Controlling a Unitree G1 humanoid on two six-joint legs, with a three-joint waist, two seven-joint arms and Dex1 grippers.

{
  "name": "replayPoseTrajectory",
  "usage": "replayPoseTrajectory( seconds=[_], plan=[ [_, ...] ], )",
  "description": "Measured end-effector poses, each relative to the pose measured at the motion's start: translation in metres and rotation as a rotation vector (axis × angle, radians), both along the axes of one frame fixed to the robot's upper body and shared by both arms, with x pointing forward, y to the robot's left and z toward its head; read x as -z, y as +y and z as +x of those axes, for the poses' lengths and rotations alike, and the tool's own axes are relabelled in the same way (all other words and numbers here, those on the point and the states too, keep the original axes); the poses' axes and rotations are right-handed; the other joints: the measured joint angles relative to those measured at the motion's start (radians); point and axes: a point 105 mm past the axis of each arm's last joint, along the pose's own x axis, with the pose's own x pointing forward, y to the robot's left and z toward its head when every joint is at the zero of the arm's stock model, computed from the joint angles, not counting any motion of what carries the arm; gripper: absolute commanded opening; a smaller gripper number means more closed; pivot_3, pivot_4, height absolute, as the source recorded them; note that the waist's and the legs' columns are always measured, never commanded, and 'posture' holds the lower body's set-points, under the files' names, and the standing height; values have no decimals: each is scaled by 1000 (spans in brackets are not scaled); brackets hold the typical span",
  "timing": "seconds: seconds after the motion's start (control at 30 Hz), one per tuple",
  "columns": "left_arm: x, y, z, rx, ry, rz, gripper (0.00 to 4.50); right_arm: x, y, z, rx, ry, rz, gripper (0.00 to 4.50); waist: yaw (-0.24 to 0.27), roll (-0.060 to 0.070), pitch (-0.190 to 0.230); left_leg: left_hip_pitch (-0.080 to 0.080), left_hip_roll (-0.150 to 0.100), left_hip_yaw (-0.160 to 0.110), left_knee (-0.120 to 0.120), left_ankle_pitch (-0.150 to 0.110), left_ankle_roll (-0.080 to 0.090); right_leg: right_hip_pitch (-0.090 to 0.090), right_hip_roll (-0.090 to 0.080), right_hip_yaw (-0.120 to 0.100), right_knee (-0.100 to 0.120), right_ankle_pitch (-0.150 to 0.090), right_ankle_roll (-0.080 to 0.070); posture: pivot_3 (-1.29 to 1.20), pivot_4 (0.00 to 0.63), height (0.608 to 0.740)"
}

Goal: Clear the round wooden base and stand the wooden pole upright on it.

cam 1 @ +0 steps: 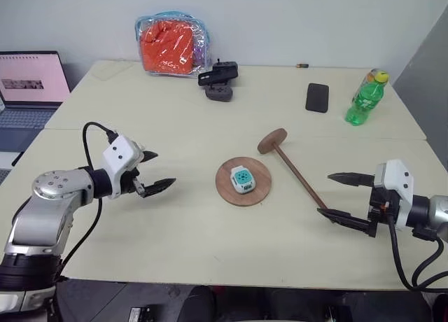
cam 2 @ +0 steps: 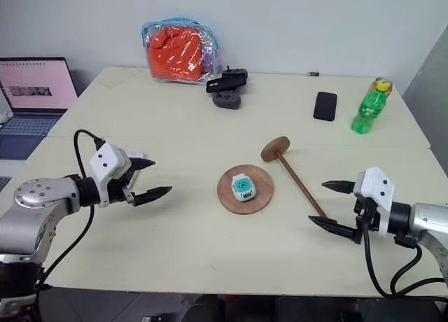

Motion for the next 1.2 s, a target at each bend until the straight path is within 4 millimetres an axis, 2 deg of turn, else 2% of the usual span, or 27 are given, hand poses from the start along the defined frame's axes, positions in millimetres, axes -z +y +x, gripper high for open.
replayPoseTrajectory(
  seconds=[0.27, 0.47, 0.57, 0.7, 0.77, 0.8, 0.87, 0.9, 1.0, 1.03, 1.1, 1.2],
  plan=[
    [4, -4, -2, 17, 20, -4, 4500, 0, 0, 0, 3, -1, -4, 4374, 0, 0, 0, 0, 0, 0, 0, 0, 0, 0, 0, 0, 0, 0, 0, 0, 150, 740],
    [-4, -13, 0, 55, -17, -75, 4500, 0, -1, 1, 6, 5, -8, 4374, 0, 0, 0, 0, 0, 0, 0, 0, 0, 0, 0, 0, 0, 0, 0, 0, 150, 740],
    [-7, -16, -1, 83, -30, -68, 4500, -7, 0, 6, 22, -17, 10, 4374, 0, 0, 0, 0, 0, 0, 0, 0, 0, 0, 0, 0, 0, 0, 0, 0, 150, 740],
    [-2, -23, -4, 162, -25, -9, 4500, -17, 10, 8, 20, -43, 50, 4374, 0, 0, 1, 0, 0, 0, 0, 0, 0, 0, 0, 0, 0, 0, 0, 0, 150, 740],
    [2, -28, -7, 206, -8, 17, 4500, -21, 22, 10, 4, -65, 72, 4374, -1, 0, 1, 0, 0, 0, 0, 0, 0, 0, 0, 0, 0, 0, 0, 0, 150, 740],
    [4, -32, -8, 240, 5, 22, 4500, -24, 39, 11, -22, -85, 106, 4374, -4, 0, 1, 0, 0, 0, 0, 0, 0, -1, 1, 0, 1, 0, 0, 0, 150, 740],
    [7, -35, -11, 271, 24, 29, 4500, -23, 58, 14, -46, -89, 135, 4374, -6, 0, 1, 0, 0, 0, 0, 0, 0, -1, 2, 0, 1, 0, 0, 0, 150, 740],
    [8, -38, -12, 294, 29, 36, 4500, -20, 72, 19, -44, -95, 153, 4374, -6, 0, 1, 0, 0, 0, 0, 0, 0, -1, 4, 0, 1, 0, 0, 0, 150, 740],
    [7, -39, -13, 318, 32, 46, 4500, -10, 92, 31, -7, -96, 137, 4374, -5, 0, 1, -1, 0, 0, 0, 0, 0, -3, 5, 0, 1, 0, 0, 0, 150, 740],
    [7, -41, -12, 339, 36, 56, 4500, -6, 109, 38, 12, -92, 147, 4374, -5, 0, 1, -2, 0, 0, 0, 0, 0, -4, 6, 0, 2, 0, 0, 0, 150, 740],
    [5, -43, -12, 361, 30, 65, 4500, 2, 132, 39, 13, -62, 160, 4374, -5, 0, 1, -4, 0, 0, 0, 0, 0, -6, 6, 0, 2, 0, 0, 0, 150, 740],
    [6, -41, -11, 363, 38, 72, 4500, 13, 151, 45, 67, -29, 168, 4374, -4, 0, 1, -10, 1, -1, 2, 0, 0, -12, 6, 0, 3, 0, 0, 0, 150, 740]
  ],
)
